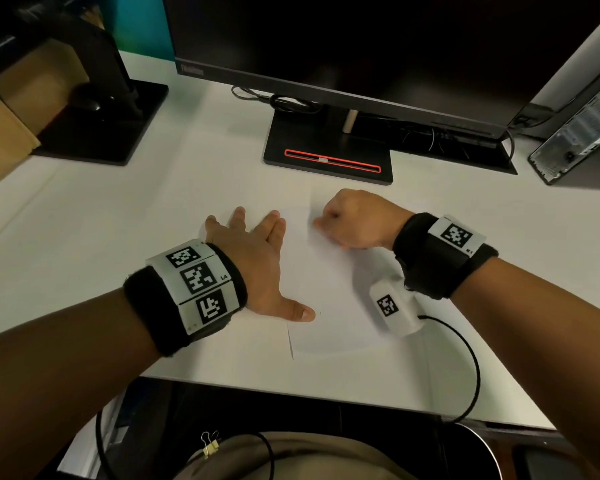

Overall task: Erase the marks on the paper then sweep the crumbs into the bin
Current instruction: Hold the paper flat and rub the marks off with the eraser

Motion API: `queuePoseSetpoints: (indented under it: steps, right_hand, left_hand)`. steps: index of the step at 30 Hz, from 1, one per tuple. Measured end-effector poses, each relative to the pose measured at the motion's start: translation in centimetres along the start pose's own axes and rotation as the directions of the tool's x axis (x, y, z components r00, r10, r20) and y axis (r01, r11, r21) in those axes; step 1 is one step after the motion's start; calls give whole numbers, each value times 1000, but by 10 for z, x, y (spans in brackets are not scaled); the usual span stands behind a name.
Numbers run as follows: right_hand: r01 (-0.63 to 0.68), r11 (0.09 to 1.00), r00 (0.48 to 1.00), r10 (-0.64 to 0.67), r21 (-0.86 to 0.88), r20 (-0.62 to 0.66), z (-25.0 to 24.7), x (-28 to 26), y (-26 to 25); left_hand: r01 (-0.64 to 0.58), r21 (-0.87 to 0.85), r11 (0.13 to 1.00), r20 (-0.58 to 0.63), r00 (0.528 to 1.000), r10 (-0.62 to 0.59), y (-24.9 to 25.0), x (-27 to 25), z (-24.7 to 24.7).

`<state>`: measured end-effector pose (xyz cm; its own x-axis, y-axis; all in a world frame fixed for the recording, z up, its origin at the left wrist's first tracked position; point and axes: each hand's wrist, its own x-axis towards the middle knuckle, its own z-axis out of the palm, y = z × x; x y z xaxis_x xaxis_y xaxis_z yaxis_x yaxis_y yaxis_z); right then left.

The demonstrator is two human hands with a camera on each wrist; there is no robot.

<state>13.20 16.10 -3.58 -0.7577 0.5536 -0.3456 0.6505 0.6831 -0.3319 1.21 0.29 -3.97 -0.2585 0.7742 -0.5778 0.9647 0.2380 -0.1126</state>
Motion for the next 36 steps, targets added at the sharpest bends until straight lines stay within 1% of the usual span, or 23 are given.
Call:
queuePoseSetpoints:
  steps: [1,3,5,7,10,12,15,18,20,22,25,28,34,36]
  right_hand:
    - [10,1000,1000,-10,6,22,3,-1,-2]
    - [-19,999,999,17,45,46,2,-2,2]
    - [-79,994,997,78,80,17,-7,-3,11]
    - [-103,993,994,104,61,-24,-11,-4,15]
    - [-32,999,999,32,-19,-22,-3,-3,4]
    - [-11,1000,1000,11,-7,8,4,-3,-1]
    - [-73,996,997,73,44,-6,-3,-4,9]
    - [-117,993,991,119,30,-56,-7,-4,13]
    - [-78,997,995,78,2,-61,-1,-4,2]
    - [-16,1000,1000,16,12,-25,8,-4,-13]
    - [3,998,1000,-2,60,-10,13,-3,-20]
    - [-43,995,999,43,93,-6,9,-5,-10]
    - [-159,984,985,164,77,-55,-3,-11,13]
    - [-172,981,982,178,90,-65,-3,-11,13]
  left_hand:
    - [1,2,1000,2,1000,-1,0,0,0]
    - [4,10,1000,7,1000,-4,1,-1,-1]
    - [2,12,1000,10,1000,-2,1,-1,-1]
    - [0,8,1000,16,1000,0,1,-2,-2]
    - [5,12,1000,24,1000,-5,1,-1,-3]
    - [8,14,1000,31,999,-9,2,-1,-3]
    - [4,13,1000,26,1000,-4,1,-3,-3]
    - [5,14,1000,26,1000,-5,2,-2,-3]
    - [6,20,1000,25,1000,-7,1,-1,-3]
    - [9,22,1000,18,1000,-9,2,0,-2]
    - [13,22,1000,18,1000,-13,2,0,-2]
    - [13,26,1000,15,1000,-13,2,0,-2]
    - [-1,21,1000,0,1000,1,1,-2,-1]
    - [-1,22,1000,-2,1000,1,1,-1,-2]
